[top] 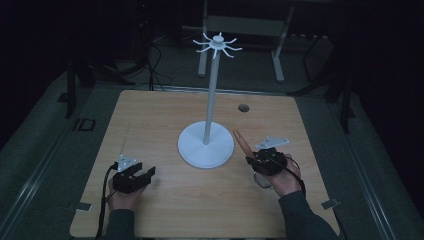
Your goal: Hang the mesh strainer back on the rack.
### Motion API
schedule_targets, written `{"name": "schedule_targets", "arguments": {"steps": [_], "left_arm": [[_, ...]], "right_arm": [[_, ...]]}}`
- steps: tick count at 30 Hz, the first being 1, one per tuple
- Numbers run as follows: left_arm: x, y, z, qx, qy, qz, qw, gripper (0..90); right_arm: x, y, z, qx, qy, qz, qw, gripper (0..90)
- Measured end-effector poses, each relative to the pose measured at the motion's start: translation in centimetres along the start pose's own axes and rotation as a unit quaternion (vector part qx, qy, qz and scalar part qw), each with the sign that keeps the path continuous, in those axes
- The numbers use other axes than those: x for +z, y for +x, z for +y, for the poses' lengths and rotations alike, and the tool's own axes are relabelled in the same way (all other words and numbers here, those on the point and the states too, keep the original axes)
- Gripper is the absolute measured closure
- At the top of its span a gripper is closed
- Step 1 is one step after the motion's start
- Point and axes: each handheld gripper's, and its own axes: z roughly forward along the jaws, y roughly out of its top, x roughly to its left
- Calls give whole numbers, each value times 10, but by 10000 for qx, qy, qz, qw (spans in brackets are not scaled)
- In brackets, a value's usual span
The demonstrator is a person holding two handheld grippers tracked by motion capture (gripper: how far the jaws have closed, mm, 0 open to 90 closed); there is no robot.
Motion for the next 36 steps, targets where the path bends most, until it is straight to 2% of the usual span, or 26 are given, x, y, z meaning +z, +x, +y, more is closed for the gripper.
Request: {"name": "schedule_targets", "arguments": {"steps": [7, 16, 27, 36], "left_arm": [[0, 0, 0, -13, -27, 13, 10000, 428], [0, 0, 0, -8, -30, 16, 10000, 428], [-1, 0, 0, -4, -43, 26, 10000, 428], [0, 0, 0, -26, -49, 10, 10000, 428]], "right_arm": [[-2, -4, 2, 133, -238, -11, 9996, 690], [-5, -5, 5, 178, -606, 29, 9980, 690], [-12, -4, 10, 201, -1155, 15, 9931, 690], [-16, -3, 16, 174, -1459, 74, 9891, 690]]}}
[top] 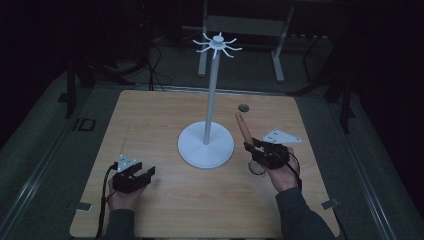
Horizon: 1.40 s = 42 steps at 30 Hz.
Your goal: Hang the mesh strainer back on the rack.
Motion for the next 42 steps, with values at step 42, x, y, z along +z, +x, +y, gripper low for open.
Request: {"name": "schedule_targets", "arguments": {"steps": [42], "left_arm": [[-1, 1, 0, 11, -13, -6, 10000, 428]], "right_arm": [[-7, -1, 36, 354, -882, 308, 9950, 690]]}}
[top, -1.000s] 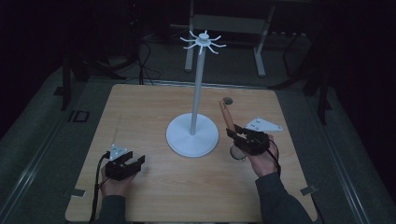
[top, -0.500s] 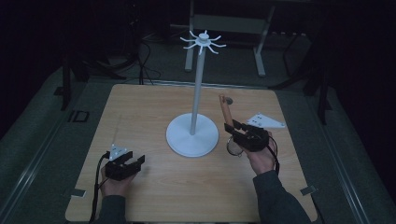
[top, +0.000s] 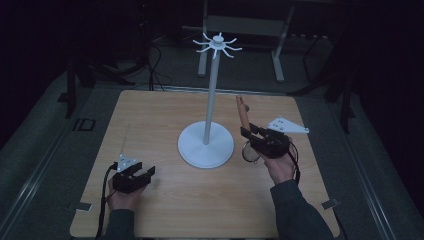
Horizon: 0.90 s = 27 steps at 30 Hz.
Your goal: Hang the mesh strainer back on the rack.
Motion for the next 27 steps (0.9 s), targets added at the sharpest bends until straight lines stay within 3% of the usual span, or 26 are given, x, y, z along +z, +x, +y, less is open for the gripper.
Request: {"name": "schedule_targets", "arguments": {"steps": [27], "left_arm": [[0, 0, 0, -3, -16, -6, 10000, 427]], "right_arm": [[-1, 4, 22, 47, -327, 107, 9994, 690]]}}
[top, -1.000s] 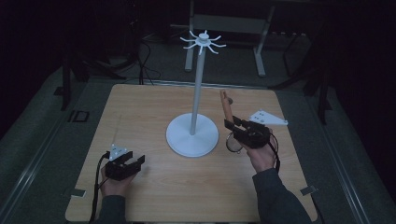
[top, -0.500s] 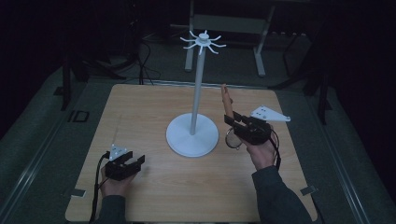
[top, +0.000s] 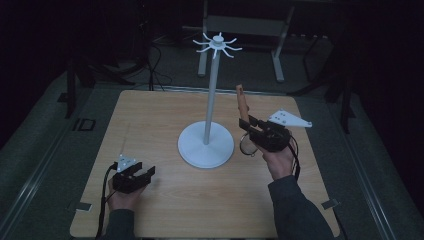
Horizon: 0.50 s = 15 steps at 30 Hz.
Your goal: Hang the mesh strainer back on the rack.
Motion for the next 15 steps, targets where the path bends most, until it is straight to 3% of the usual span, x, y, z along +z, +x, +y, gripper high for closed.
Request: {"name": "schedule_targets", "arguments": {"steps": [15], "left_arm": [[0, 0, 0, 9, 29, -7, 10000, 427]], "right_arm": [[2, 5, 11, 0, -138, 135, 9998, 690]]}}
